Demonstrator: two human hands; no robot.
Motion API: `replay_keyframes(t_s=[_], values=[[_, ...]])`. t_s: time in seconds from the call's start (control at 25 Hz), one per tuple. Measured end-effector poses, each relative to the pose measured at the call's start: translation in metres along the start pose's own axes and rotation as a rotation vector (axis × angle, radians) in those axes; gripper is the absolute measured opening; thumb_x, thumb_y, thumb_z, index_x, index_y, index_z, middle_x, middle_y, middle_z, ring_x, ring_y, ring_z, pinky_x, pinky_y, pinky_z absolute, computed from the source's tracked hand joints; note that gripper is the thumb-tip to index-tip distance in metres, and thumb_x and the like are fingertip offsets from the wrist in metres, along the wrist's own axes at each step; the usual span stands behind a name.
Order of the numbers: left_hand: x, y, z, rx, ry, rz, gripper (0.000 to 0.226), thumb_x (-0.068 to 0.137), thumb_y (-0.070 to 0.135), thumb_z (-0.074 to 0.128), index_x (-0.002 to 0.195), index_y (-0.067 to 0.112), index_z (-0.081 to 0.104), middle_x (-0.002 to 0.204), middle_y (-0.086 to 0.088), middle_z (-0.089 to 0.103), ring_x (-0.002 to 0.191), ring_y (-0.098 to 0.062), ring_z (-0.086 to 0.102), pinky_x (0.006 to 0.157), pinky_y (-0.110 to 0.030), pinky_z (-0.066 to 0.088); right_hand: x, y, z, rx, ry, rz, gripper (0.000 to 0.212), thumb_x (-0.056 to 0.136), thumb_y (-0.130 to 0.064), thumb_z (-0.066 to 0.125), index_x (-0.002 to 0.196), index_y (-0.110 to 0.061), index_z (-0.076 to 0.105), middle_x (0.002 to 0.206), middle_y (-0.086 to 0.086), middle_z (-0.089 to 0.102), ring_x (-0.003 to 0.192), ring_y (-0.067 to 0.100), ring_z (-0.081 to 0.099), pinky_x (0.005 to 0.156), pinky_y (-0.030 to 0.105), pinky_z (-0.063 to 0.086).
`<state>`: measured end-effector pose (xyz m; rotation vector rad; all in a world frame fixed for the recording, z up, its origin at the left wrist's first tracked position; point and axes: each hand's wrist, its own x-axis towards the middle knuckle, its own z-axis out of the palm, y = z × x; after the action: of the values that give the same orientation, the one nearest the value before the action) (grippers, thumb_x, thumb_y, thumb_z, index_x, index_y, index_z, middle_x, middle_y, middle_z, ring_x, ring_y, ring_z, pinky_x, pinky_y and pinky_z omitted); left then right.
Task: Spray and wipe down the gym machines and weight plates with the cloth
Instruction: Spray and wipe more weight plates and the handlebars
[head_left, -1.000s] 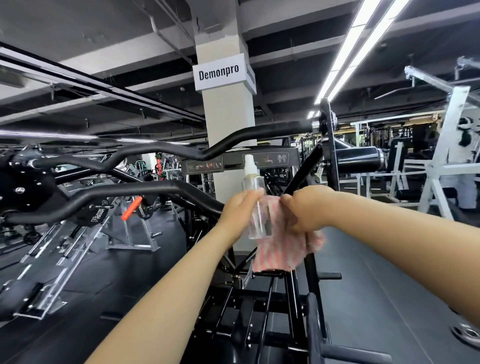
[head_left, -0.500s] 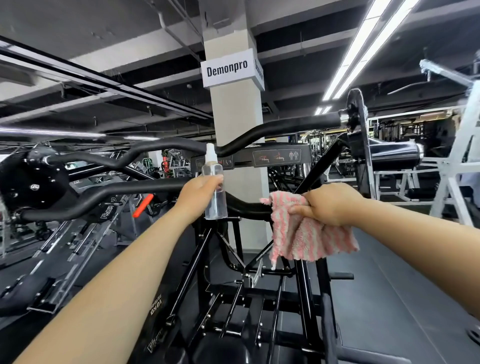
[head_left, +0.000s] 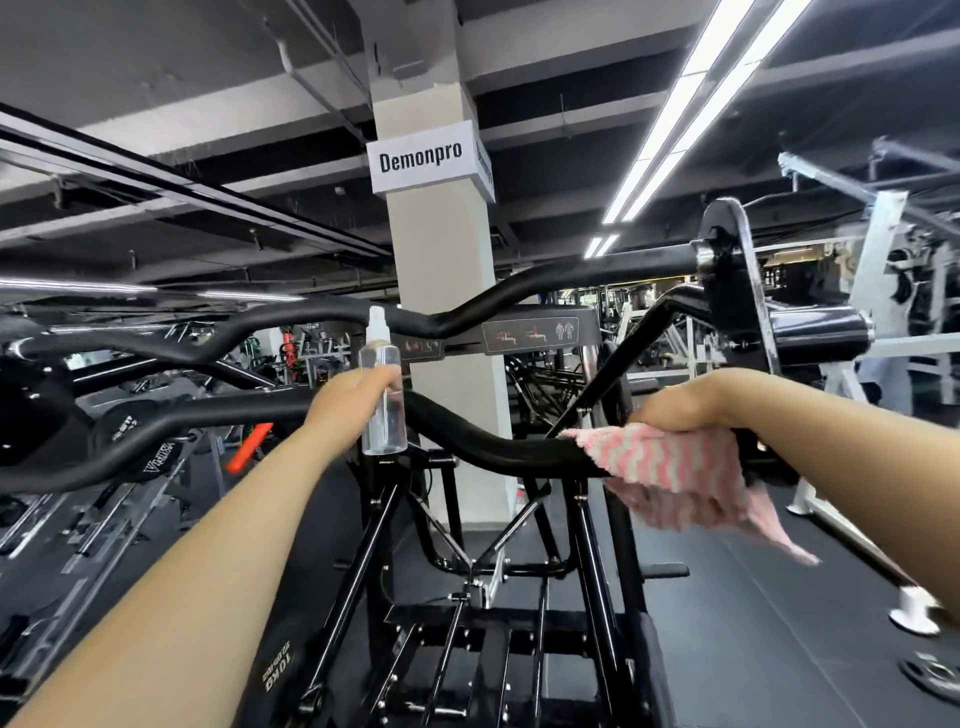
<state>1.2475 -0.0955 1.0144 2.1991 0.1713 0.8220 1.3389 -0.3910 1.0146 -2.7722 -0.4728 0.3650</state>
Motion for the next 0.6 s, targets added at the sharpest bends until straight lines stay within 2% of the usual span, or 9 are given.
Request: replay_keyframes(t_s=[0.08,0.2,0.32,0.4,0.44,0.52,0.6], values=[[0.004,-0.006,-0.003,-0.058,-0.015,0.011,0.06,0.053,0.064,0.039,0.087,0.022,0.066,0.086,0.007,0.053,0.084,-0.014,0.047,0.07,-0.029,0.036,0.007,-0.001,0.0,-0.048,0.027,0.021,0.032,0.098,-0.013,0.035,0.075,-0.01,0.058,0.076,0.004,0.061,0.053,0.011,0.058,0.047,0.018,0.048],[0.009,-0.014,-0.004,-0.045,-0.039,0.05,0.077,0.046,0.068,0.035,0.092,0.016,0.068,0.091,0.001,0.053,0.086,-0.017,0.047,0.07,-0.027,0.036,0.022,-0.02,0.006,-0.089,0.005,0.042,0.025,0.092,-0.009,0.043,0.072,-0.009,0.057,0.08,0.011,0.061,0.059,0.018,0.055,0.048,0.022,0.047],[0.011,-0.019,-0.003,-0.069,-0.062,0.071,0.087,0.047,0.067,0.035,0.101,0.007,0.068,0.095,-0.001,0.057,0.089,-0.018,0.051,0.073,-0.029,0.038,0.03,-0.047,0.012,-0.088,-0.024,0.002,0.019,0.095,-0.017,0.047,0.09,-0.007,0.064,0.09,0.013,0.065,0.066,0.02,0.058,0.056,0.026,0.048],[0.012,-0.022,0.0,-0.094,-0.07,0.071,0.082,0.051,0.066,0.037,0.1,0.008,0.069,0.097,-0.003,0.061,0.093,-0.02,0.054,0.076,-0.029,0.039,0.029,-0.075,0.018,-0.083,0.034,-0.034,0.025,0.098,-0.028,0.044,0.088,-0.011,0.059,0.078,0.008,0.06,0.057,0.021,0.056,0.048,0.023,0.048],[0.013,-0.024,0.001,-0.113,-0.067,0.062,0.076,0.055,0.064,0.041,0.099,0.008,0.069,0.099,-0.004,0.063,0.096,-0.021,0.056,0.078,-0.029,0.04,0.03,-0.09,0.023,-0.051,0.066,-0.06,0.03,0.099,-0.031,0.042,0.083,-0.011,0.056,0.075,0.007,0.056,0.059,0.023,0.055,0.048,0.024,0.047],[0.015,-0.026,0.004,-0.141,-0.045,0.045,0.062,0.064,0.056,0.045,0.095,0.009,0.071,0.099,-0.005,0.067,0.1,-0.024,0.059,0.086,-0.032,0.044,0.037,-0.118,0.034,0.061,0.072,-0.163,0.032,0.101,-0.025,0.037,0.075,-0.015,0.052,0.078,0.004,0.054,0.08,0.025,0.056,0.059,0.027,0.045],[0.015,-0.027,0.005,-0.141,-0.035,0.053,0.063,0.062,0.058,0.045,0.092,0.009,0.071,0.099,-0.007,0.069,0.1,-0.025,0.06,0.095,-0.04,0.044,0.044,-0.14,0.043,0.296,0.008,-0.254,0.026,0.101,-0.023,0.036,0.09,-0.016,0.058,0.098,0.005,0.062,0.097,0.022,0.056,0.078,0.031,0.049]])
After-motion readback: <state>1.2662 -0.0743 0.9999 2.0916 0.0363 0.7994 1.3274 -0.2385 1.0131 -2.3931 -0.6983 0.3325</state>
